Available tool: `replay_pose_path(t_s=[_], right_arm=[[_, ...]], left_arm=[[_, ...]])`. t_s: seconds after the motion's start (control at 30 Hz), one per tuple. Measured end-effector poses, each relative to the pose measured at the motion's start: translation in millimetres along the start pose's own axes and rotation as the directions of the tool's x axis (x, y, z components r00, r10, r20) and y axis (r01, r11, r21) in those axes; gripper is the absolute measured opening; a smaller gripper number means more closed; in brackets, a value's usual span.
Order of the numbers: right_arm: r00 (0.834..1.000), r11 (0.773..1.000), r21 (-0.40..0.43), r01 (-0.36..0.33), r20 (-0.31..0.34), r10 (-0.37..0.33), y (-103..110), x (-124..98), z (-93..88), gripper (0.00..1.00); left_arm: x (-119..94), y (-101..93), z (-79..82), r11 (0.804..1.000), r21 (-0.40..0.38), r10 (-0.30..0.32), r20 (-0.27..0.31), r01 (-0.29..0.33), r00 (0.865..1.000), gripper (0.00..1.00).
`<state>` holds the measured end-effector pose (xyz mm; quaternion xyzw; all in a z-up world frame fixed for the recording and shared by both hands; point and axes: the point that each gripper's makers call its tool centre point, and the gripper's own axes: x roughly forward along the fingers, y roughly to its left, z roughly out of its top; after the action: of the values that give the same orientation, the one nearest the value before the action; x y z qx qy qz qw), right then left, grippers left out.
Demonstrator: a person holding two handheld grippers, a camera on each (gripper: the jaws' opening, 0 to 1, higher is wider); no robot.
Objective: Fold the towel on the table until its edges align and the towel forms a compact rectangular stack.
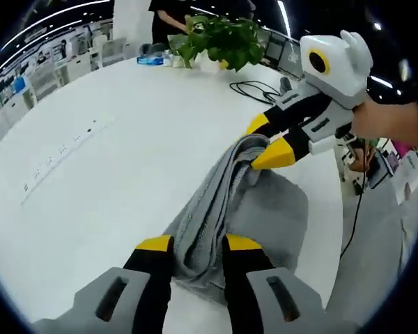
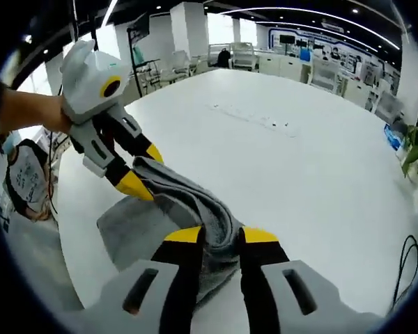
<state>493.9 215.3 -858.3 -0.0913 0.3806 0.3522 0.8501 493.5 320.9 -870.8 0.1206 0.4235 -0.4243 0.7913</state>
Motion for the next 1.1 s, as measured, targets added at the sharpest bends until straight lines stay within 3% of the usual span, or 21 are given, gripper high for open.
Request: replay_pose_path(t_s=[0.13, 0.4, 0.5, 0.77, 1.0, 1.1], right_arm=[[1.000, 1.000, -0.028, 0.002, -0.019, -0.002, 2, 0, -9.5, 0.27], [0.999, 0.998, 0.054, -0.016, -0.030, 0.017, 9, 1, -24.2, 0.32], [0.998, 0.990, 0.136, -0.027, -0.057, 0.035, 13, -3, -36.3, 0.28], [0.997, 0.983, 0.175, -0.049, -0.052, 0.059, 21, -9, -41.7, 0.20], [0.995, 0.976, 0.207, -0.060, -0.069, 0.076, 28, -8, -44.1, 0.08], [0.994, 0.969, 0.238, -0.064, -0.066, 0.082, 28, -9, -40.9, 0.06]], left_arm=[[-4, 4.1, -6.8, 0.999, 0.041, 0.027, -0.001, -0.027, 1.000, 0.34], [-5, -7.3, -19.6, 0.996, -0.091, -0.012, 0.033, 0.015, 0.999, 0.38], [-6, -9.1, -24.2, 0.991, -0.133, -0.025, 0.037, 0.030, 0.999, 0.39], [-10, -9.4, -37.7, 0.987, -0.157, -0.021, -0.002, 0.021, 1.000, 0.38], [-8, -17.3, -45.4, 0.982, -0.191, -0.019, -0.033, 0.012, 0.999, 0.23], [-11, -16.9, -41.0, 0.978, -0.207, -0.011, -0.028, 0.005, 1.000, 0.11]])
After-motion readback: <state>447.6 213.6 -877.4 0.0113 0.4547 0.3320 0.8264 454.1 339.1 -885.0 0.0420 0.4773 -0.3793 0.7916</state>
